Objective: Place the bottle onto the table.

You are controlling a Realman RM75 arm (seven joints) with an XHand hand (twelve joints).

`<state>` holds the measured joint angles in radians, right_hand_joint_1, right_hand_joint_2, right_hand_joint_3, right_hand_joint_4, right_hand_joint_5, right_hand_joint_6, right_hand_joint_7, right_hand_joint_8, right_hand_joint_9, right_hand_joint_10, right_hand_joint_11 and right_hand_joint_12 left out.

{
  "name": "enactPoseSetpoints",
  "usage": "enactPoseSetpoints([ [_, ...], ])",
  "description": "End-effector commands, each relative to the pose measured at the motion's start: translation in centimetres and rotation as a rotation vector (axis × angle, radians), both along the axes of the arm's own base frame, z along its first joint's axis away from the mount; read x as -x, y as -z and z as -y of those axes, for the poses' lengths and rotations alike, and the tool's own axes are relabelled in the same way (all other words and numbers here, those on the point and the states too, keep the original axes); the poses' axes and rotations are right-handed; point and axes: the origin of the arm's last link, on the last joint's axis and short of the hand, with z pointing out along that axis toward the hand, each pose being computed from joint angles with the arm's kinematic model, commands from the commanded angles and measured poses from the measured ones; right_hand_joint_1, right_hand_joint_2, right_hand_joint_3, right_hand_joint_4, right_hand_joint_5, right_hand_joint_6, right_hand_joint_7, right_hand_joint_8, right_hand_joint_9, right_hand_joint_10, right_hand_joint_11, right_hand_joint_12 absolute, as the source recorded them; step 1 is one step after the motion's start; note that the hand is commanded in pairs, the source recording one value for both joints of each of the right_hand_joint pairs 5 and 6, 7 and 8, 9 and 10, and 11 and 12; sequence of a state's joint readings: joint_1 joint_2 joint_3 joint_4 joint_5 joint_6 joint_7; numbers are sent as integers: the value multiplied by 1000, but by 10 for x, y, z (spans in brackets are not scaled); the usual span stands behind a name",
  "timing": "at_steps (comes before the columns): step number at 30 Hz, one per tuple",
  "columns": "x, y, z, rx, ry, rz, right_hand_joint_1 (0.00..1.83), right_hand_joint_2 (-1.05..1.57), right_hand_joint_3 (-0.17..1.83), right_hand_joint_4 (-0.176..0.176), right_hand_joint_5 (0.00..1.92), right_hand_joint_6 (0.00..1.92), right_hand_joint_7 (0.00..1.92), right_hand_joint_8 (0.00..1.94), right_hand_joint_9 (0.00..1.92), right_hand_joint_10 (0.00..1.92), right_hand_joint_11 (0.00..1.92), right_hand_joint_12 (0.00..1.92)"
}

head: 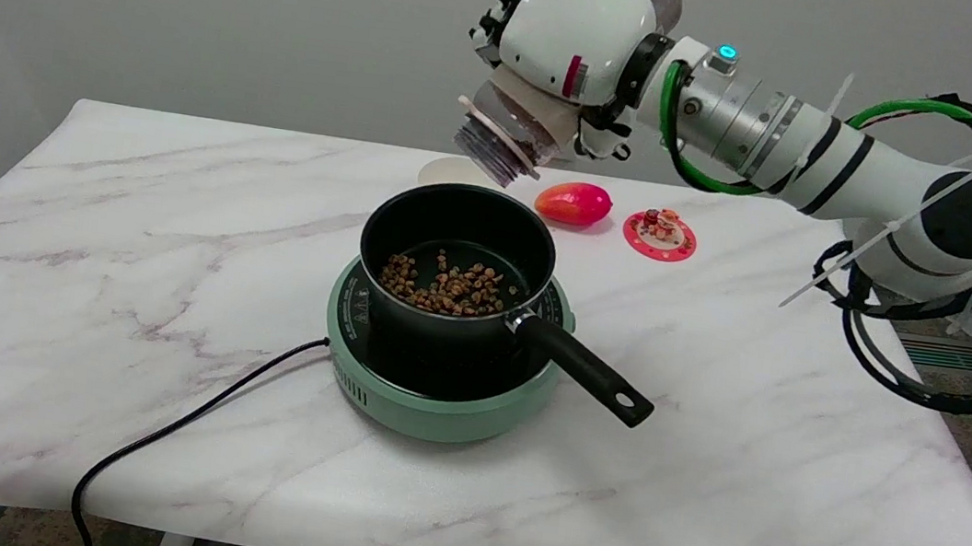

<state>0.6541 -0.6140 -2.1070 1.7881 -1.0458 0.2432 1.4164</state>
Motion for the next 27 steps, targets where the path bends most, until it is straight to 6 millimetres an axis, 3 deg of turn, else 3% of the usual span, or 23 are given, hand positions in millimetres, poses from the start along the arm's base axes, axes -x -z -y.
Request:
enactPoseSetpoints([
  [1,-9,-49,-8,10,260,672,1504,924,603,0,1896,1896,1883,1883,1288,1288,1196,1196],
  [7,2,-100,-19,109,322,912,1515,897,605,0,1861,1861,1868,1868,1283,1283,1187,1187],
  [8,-8,-42,-48,-80,401,860,1516,895,607,0,1856,1856,1868,1868,1283,1283,1187,1187],
  [9,1,-112,-28,114,332,994,1516,893,608,0,1854,1854,1867,1867,1283,1283,1186,1186],
  [10,8,-137,-30,171,330,1078,1517,892,610,0,1856,1856,1868,1868,1283,1283,1187,1187],
  [17,66,-215,-62,273,345,1444,1521,922,595,0,1887,1887,1884,1884,1299,1299,1206,1206],
  [19,80,-233,-77,230,333,1547,1520,941,583,0,1904,1904,1892,1892,1305,1305,1215,1215],
  [27,146,-280,-104,113,285,1840,1477,1101,499,0,1920,1920,1920,1920,1341,1341,1249,1249],
])
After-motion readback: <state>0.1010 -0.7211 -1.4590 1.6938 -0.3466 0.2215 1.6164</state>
